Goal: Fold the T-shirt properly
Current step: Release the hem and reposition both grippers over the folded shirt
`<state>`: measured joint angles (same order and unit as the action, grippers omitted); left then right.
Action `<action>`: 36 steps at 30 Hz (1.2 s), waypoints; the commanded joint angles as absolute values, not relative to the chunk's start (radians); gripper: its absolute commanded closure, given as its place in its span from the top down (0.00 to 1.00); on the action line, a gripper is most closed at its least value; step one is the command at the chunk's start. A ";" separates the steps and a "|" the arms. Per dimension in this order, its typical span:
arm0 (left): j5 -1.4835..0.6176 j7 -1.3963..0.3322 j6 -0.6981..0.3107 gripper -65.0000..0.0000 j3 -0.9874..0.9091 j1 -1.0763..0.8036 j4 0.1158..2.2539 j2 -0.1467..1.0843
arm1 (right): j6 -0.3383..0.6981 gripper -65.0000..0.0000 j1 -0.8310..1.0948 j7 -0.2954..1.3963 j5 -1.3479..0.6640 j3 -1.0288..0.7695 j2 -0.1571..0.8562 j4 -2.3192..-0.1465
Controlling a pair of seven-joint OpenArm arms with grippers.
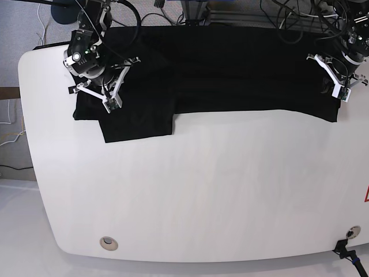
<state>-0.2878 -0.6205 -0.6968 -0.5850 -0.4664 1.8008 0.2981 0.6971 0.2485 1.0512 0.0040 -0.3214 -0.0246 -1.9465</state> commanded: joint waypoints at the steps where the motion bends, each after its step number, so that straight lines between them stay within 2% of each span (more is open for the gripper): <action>1: -0.300 -0.604 -0.698 0.00 -0.587 -0.466 1.785 0.312 | 0.698 0.00 0.237 1.032 -0.002 -0.323 -0.019 -1.952; 10: -0.298 -0.602 -0.698 0.00 -0.466 -0.415 1.653 0.341 | 0.698 0.00 0.225 0.915 0.008 -0.328 0.015 -1.747; 18: -0.252 -0.602 -0.698 0.00 -0.420 -0.228 1.463 0.358 | 0.698 0.00 0.105 0.796 0.005 -0.329 0.110 -1.515; 24: -0.166 -0.601 -0.698 0.00 -0.378 -0.113 1.392 0.351 | 0.698 0.00 0.058 0.792 0.004 -0.329 0.131 -1.463; 29: -0.173 -0.602 -0.698 0.00 -0.372 -0.073 1.403 0.351 | 0.698 0.00 0.056 0.791 0.001 -0.329 0.125 -1.468; 32: -0.242 -0.607 -0.698 0.00 -0.386 -0.079 1.491 0.355 | 0.698 0.00 0.056 0.791 0.001 -0.329 0.124 -1.466; 36: -0.300 -0.696 -0.698 0.00 -0.437 -0.073 1.580 0.381 | 0.698 0.00 0.056 0.791 0.001 -0.328 0.124 -1.468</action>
